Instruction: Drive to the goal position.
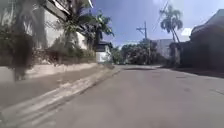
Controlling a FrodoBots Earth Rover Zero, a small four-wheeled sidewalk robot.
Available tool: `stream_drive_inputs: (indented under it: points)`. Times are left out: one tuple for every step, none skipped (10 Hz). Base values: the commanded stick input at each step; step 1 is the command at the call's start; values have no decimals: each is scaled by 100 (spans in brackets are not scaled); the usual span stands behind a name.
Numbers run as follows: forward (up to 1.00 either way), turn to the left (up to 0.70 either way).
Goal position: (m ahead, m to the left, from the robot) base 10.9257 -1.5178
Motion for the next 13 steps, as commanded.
stream_drive_inputs:
  points:
    - [100,-39]
    - [100,-39]
    - [100,-39]
    - [100,1]
    - [100,1]
    - [100,1]
    - [100,0]
    - [100,-1]
    - [100,-1]
    - [100,-1]
    - [100,-1]
    - [100,-1]
    - [100,-1]
